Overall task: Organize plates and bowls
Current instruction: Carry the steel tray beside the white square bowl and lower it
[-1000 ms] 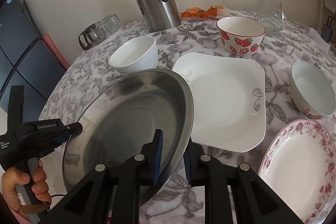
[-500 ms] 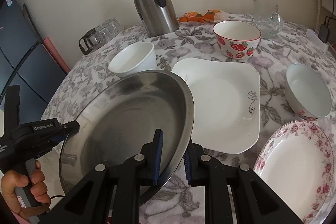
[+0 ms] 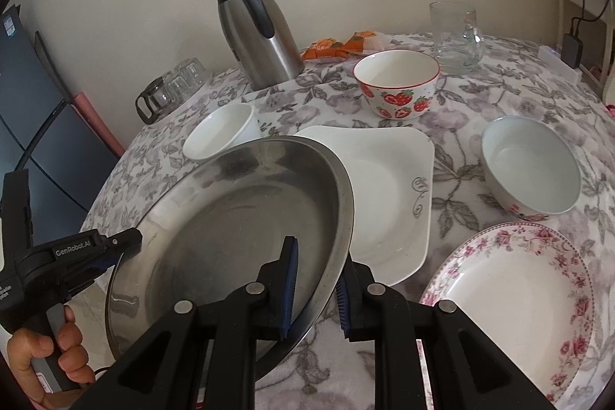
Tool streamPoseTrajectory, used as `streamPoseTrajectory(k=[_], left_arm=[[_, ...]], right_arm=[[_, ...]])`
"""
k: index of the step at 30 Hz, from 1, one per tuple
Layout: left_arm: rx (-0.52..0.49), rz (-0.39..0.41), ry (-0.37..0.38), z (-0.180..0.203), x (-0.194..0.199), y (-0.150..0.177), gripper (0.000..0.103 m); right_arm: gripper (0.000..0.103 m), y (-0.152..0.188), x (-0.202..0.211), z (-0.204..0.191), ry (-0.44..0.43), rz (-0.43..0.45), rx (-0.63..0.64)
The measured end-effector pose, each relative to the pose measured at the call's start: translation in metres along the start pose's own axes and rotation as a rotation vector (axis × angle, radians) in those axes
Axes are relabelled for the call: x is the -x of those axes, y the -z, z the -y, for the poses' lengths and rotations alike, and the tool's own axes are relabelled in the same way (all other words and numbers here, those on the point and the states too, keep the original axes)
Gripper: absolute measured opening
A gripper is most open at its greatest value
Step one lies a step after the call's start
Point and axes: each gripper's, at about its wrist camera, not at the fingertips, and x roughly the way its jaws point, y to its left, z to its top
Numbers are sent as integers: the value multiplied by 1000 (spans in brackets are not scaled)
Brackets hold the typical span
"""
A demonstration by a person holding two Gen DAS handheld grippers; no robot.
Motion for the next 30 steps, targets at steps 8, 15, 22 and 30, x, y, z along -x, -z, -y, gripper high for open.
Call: streamPoseTrajectory(k=[8, 15, 22, 30], left_arm=[[-52, 3, 27, 28, 1, 2, 21], [-96, 5, 48, 61, -3, 0, 21], [-166, -4, 44, 97, -19, 1, 21], [-212, -31, 24, 121, -45, -3, 21]], right_arm=[[20, -5, 6, 25, 17, 20, -59], [20, -11, 9, 50, 61, 47, -112], [20, -12, 4, 77, 112, 46, -178], [20, -17, -5, 94, 137, 58, -223]])
